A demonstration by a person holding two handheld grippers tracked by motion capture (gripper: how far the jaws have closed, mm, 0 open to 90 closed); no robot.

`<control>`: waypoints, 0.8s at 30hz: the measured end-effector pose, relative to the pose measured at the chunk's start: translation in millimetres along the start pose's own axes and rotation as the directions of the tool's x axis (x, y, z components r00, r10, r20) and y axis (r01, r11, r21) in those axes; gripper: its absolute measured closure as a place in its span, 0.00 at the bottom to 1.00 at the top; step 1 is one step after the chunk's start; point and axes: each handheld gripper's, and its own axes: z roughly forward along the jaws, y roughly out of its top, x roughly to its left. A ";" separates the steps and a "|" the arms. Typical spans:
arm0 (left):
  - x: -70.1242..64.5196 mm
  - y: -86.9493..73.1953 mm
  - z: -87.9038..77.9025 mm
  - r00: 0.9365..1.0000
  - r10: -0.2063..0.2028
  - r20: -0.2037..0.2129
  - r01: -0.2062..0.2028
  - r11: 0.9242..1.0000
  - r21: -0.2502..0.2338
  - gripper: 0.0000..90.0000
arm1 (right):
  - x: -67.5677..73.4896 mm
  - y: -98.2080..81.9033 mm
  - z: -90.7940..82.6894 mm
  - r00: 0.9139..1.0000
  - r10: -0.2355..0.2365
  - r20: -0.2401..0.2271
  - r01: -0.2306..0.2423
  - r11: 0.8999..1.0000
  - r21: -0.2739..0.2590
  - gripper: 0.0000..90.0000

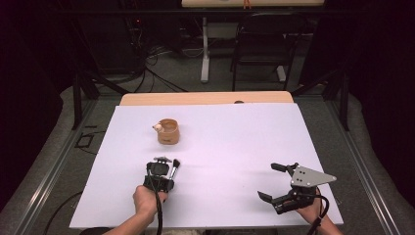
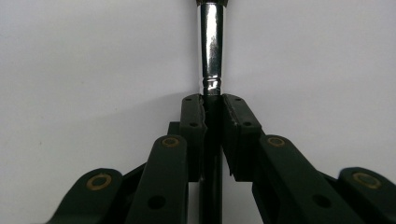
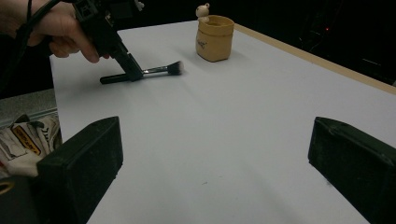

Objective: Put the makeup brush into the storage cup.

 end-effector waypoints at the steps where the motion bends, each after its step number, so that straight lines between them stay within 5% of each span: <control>1: 0.3 -0.8 -1.9 1.000 0.001 0.016 -0.001 1.000 -0.029 0.88 | -0.1 -0.1 0.3 1.000 0.004 0.000 -0.004 1.000 0.004 0.03; 10: 5.3 -3.3 -3.8 0.998 0.001 0.058 0.006 0.991 -0.131 0.88 | -1.3 -1.2 1.2 1.000 0.003 0.006 -0.003 1.000 0.005 0.03; 21: 15.5 -5.9 -4.2 0.994 0.015 0.110 0.013 0.966 -0.256 0.88 | -3.3 -2.8 2.4 1.000 0.012 0.014 -0.012 1.000 0.019 0.03; 24: 18.8 -7.8 -4.2 0.991 0.023 0.129 0.016 0.954 -0.298 0.88 | -3.7 -3.5 3.1 1.000 0.014 0.018 -0.014 1.000 0.025 0.03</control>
